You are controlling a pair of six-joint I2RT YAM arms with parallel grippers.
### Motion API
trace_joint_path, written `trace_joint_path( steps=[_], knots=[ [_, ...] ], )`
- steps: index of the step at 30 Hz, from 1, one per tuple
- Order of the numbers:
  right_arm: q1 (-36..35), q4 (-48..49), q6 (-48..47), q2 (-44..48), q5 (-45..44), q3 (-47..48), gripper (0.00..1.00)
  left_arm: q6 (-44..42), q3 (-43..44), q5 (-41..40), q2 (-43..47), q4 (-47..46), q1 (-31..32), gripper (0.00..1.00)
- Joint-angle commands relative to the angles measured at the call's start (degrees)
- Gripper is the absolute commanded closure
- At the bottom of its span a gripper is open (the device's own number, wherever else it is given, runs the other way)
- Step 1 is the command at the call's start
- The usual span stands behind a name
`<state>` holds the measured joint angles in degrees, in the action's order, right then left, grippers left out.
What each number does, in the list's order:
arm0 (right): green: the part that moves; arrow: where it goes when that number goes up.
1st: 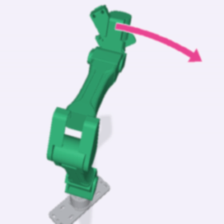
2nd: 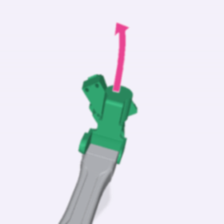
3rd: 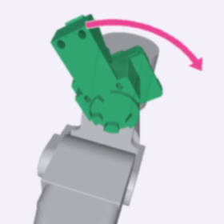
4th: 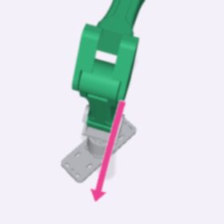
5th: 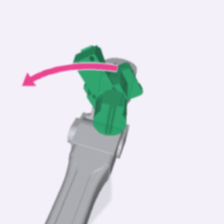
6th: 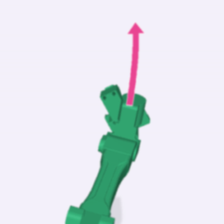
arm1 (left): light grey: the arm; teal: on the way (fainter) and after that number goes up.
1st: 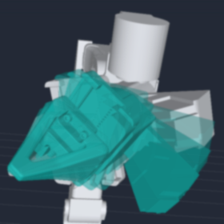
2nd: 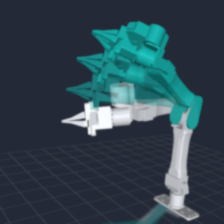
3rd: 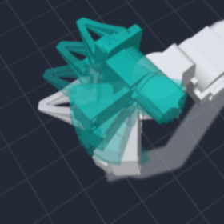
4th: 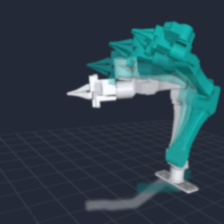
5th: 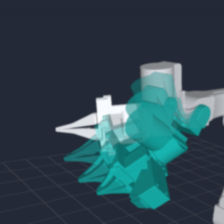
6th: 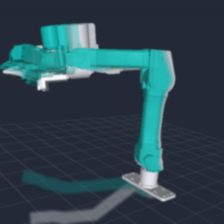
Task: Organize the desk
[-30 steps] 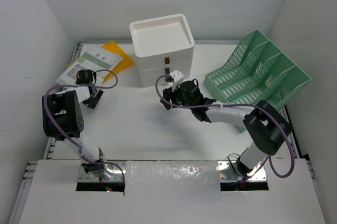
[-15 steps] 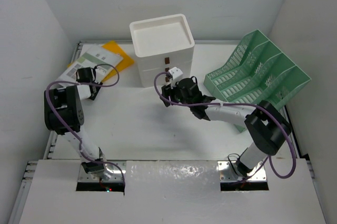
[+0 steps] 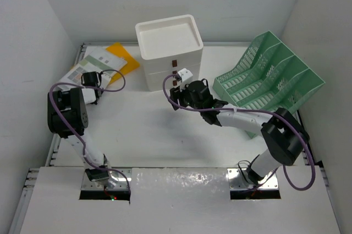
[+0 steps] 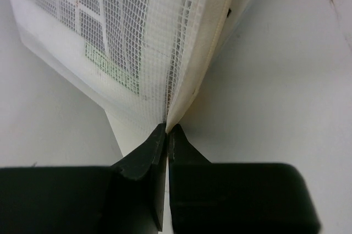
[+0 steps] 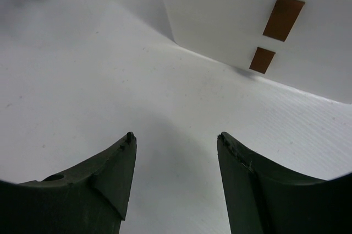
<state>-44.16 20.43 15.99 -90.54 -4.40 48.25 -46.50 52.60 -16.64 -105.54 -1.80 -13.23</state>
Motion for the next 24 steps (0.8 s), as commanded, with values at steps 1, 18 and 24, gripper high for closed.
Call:
trace_joint_path(
  steps=[1, 18, 24],
  knots=[
    [-0.8, 0.9, -1.3, 3.0, -0.8, 0.4, 0.41, 0.3, -0.8, 1.4, 5.3, 7.4, -0.5, 1.0],
    [-6.3, 5.6, -5.6, 0.7, 8.7, 7.0, 0.4, -11.3, 19.5, 37.1, 33.9, 53.8, -0.5, 1.0],
    [-10.4, 5.4, -39.5, 4.6, 14.1, 9.1, 0.27, -19.7, 24.2, 31.1, 41.4, 57.3, -0.5, 1.0]
  ],
)
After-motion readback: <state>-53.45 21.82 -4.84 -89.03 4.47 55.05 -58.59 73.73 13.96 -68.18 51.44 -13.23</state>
